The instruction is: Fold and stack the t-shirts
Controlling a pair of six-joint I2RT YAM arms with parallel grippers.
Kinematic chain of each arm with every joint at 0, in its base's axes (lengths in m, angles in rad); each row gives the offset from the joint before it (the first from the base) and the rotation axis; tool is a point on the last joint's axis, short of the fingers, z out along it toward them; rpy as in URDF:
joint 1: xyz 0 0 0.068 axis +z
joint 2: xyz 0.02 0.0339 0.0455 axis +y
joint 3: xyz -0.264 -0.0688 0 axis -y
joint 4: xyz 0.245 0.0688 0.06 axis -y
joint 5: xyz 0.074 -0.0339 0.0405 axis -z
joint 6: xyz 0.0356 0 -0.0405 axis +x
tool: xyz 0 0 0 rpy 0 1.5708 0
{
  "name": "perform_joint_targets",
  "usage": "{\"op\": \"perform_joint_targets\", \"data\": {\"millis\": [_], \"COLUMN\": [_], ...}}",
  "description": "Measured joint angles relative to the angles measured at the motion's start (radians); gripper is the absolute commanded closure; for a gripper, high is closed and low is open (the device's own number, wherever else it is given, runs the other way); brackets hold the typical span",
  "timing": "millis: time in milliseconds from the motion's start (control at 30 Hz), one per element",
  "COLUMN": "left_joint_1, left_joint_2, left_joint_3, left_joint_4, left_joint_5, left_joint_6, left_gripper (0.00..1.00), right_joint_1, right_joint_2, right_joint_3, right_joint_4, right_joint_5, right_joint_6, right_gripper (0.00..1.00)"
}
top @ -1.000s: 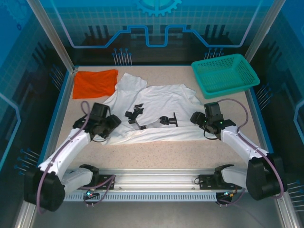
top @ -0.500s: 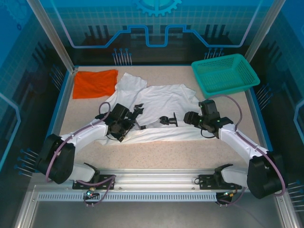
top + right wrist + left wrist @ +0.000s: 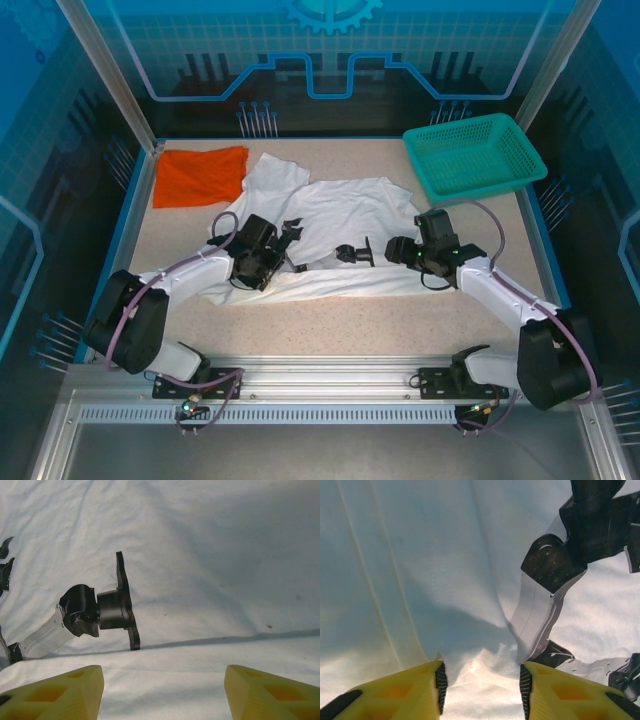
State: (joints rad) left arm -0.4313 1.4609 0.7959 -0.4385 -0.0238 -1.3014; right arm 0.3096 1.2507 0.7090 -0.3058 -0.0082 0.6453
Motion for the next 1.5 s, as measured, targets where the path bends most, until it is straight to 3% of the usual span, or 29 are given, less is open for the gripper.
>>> {"op": "perform_joint_targets", "data": {"millis": [100,333,433,667,933,1033,1133,1233,1400,1500], "left_joint_1": [0.0,0.0,0.0,0.0,-0.015,-0.026,-0.039,-0.051,-0.054,-0.052], "left_joint_2": [0.008,0.041,0.05,0.071,0.186,0.283,0.403,0.475,0.444,0.338], "left_joint_3": [0.0,0.014,0.019,0.104,0.351,0.447,0.554,0.62,0.664,0.645], "left_joint_4": [-0.001,-0.014,-0.021,-0.067,-0.106,-0.126,-0.165,-0.203,-0.295,-0.307], "left_joint_5": [-0.006,-0.011,-0.011,-0.032,-0.074,-0.082,-0.115,-0.179,-0.291,-0.297], "left_joint_6": [0.018,0.051,0.074,0.213,0.513,0.616,0.705,0.752,0.748,0.704], "left_gripper": [0.85,0.89,1.0,1.0,1.0,0.86,0.54,0.31,0.3,0.43], "right_joint_1": [0.0,0.0,0.0,0.0,0.0,0.0,0.0,0.0,-0.019,-0.071], "right_joint_2": [0.008,0.017,0.02,0.037,0.052,0.058,0.059,0.057,0.027,0.024], "right_joint_3": [0.006,0.016,0.018,0.023,0.032,0.037,0.038,0.038,0.04,0.05], "right_joint_4": [0.0,-0.007,-0.008,-0.016,-0.025,-0.027,-0.035,-0.05,-0.11,-0.152], "right_joint_5": [0.0,0.0,0.0,0.0,0.001,0.001,0.008,0.023,0.072,0.091], "right_joint_6": [0.0,0.0,0.0,0.0,0.0,0.0,0.001,0.005,0.026,0.037], "right_gripper": [0.34,0.34,0.35,0.35,0.35,0.35,0.35,0.34,0.36,0.4]}}
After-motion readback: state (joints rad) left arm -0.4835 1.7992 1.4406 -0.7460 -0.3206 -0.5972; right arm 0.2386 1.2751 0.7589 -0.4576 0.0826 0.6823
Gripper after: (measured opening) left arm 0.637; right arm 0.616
